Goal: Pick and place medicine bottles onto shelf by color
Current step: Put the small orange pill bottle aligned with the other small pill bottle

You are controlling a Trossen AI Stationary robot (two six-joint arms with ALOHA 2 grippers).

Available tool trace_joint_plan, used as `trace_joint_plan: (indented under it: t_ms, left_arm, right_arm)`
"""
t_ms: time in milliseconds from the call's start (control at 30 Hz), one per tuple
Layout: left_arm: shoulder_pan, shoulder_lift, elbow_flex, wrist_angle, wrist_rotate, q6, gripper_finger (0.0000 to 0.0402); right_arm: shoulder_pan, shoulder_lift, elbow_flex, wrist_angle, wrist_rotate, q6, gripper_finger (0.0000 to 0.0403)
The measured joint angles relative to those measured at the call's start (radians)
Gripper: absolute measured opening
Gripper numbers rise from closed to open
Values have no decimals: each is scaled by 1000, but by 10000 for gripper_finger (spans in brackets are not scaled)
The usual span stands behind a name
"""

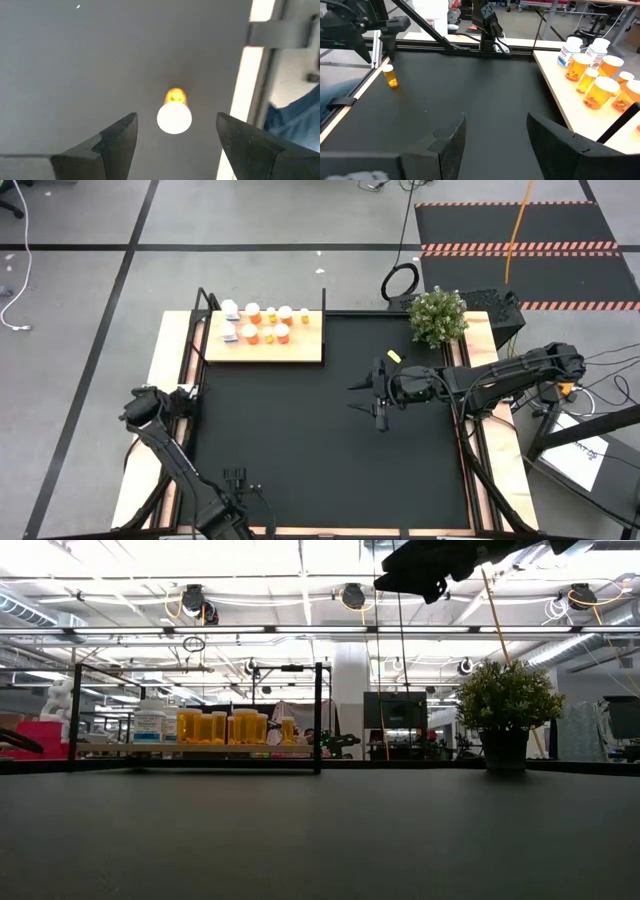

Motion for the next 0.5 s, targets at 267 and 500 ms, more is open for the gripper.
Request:
trace_joint_plan:
  t_ms: [267,500]
  left_arm:
    - [-2,21,-4,-33,17,15,271]
    - [-2,20,-57,10,17,7,271]
  right_arm:
    - [-2,0,0,0,0,-9,203]
    - [-1,0,0,0,0,-11,203]
